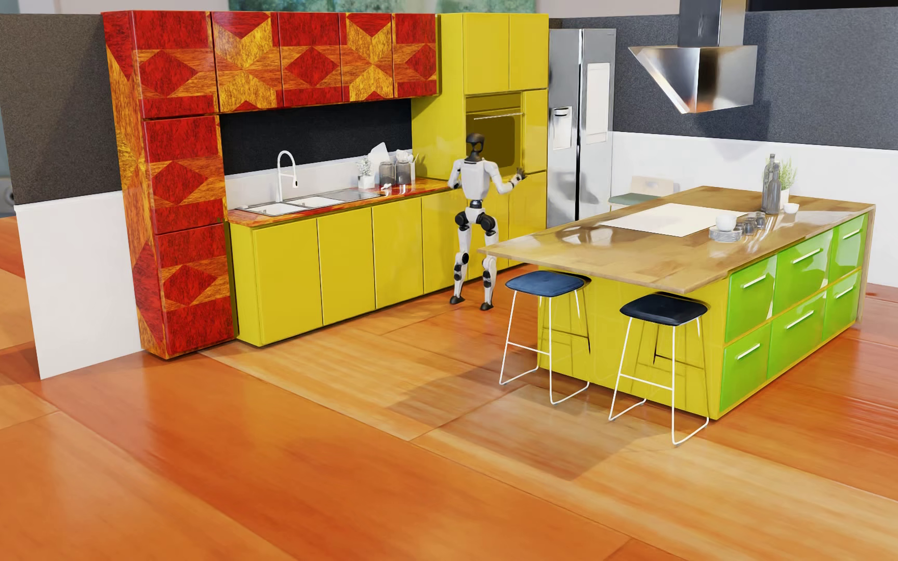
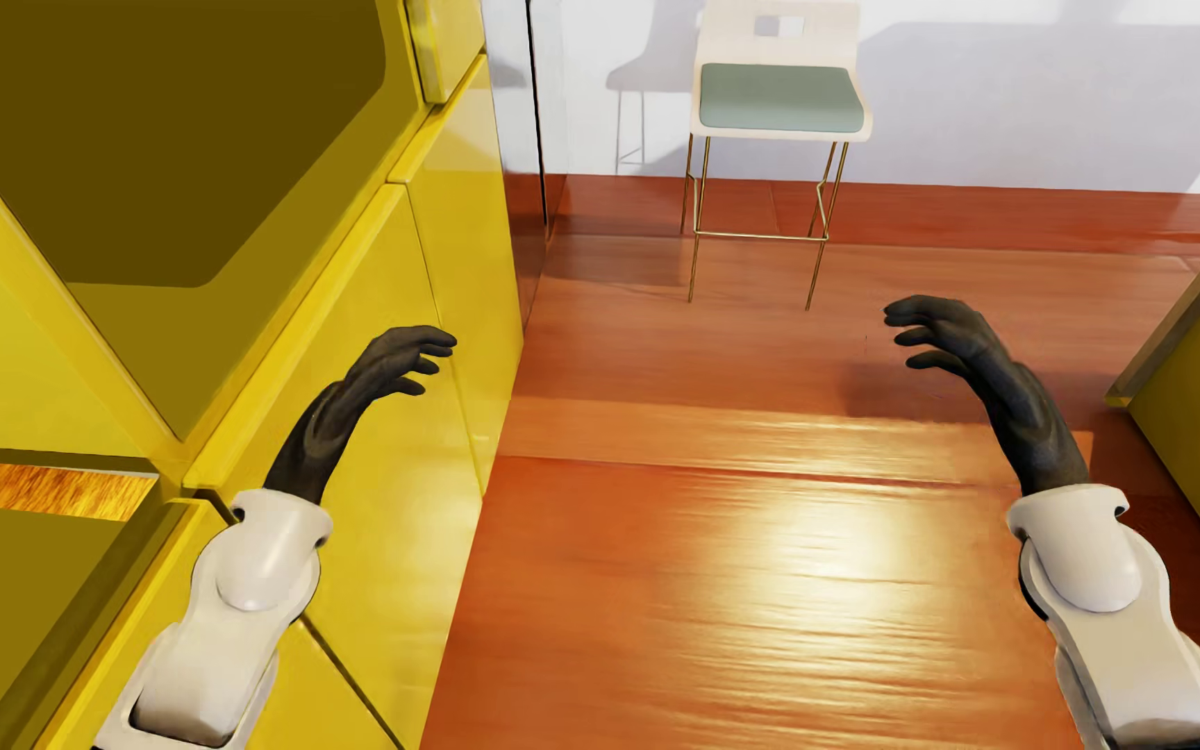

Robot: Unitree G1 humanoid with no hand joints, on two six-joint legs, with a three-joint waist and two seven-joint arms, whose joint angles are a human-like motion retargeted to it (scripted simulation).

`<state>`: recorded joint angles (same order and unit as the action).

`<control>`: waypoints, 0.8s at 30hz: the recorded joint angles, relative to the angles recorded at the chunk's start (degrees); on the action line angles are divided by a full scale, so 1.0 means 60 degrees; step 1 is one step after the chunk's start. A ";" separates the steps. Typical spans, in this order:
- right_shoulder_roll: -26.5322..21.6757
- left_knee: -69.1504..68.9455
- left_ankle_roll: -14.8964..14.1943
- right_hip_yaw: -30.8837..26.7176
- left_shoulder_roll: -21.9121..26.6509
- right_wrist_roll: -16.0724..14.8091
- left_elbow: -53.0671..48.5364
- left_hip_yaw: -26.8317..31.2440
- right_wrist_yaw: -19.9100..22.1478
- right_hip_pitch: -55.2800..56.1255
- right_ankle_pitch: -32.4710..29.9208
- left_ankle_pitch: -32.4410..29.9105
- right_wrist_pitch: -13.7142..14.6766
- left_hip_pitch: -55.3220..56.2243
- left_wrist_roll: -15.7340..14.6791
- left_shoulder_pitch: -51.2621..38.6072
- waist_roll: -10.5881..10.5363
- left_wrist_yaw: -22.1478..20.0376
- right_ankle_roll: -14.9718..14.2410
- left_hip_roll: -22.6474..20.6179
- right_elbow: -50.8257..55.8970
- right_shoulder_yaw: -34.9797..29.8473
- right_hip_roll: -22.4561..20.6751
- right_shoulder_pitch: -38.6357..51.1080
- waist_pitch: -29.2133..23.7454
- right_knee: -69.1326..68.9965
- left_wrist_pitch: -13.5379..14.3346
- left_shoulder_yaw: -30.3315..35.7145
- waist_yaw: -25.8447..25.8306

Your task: Stretch up

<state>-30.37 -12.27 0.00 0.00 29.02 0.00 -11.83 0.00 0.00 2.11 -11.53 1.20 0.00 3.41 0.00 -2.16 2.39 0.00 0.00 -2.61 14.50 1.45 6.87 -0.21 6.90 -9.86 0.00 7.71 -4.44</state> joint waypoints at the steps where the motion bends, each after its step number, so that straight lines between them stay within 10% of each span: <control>1: -0.0114 -0.0038 0.0000 0.0000 0.0098 0.0000 -0.0178 0.0000 0.0000 0.0066 -0.0056 0.0008 0.0000 0.0062 0.0000 -0.0221 -0.0005 0.0000 0.0000 -0.0012 0.0077 0.0270 0.0024 0.0272 0.0044 0.0006 0.0000 -0.0252 -0.0014; 15: -0.2679 0.0082 0.0000 0.0000 0.1988 0.0000 -0.0770 0.0000 0.0000 0.0140 -0.0196 -0.0169 0.0000 0.0052 0.0000 -0.5266 -0.0090 0.0000 0.0000 -0.0033 0.0518 0.2128 -0.0026 0.5064 0.0074 -0.0016 0.0000 -0.3029 0.0101; 24: -0.4130 0.0162 0.0000 0.0000 0.3425 0.0000 -0.0513 0.0000 0.0000 -0.0047 0.0032 -0.0114 0.0000 -0.0108 0.0000 -0.8793 -0.0136 0.0000 0.0000 -0.0052 0.0417 0.1115 -0.0090 0.9004 0.0065 0.0003 0.0000 -0.1627 0.0019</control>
<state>-55.15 -11.30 0.00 0.00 49.56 0.00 -14.91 0.00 0.00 1.83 -11.34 0.51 0.00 2.76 0.00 -54.92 1.57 0.00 0.00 -2.92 17.00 8.13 6.33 53.82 7.29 -9.84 0.00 -2.06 -4.33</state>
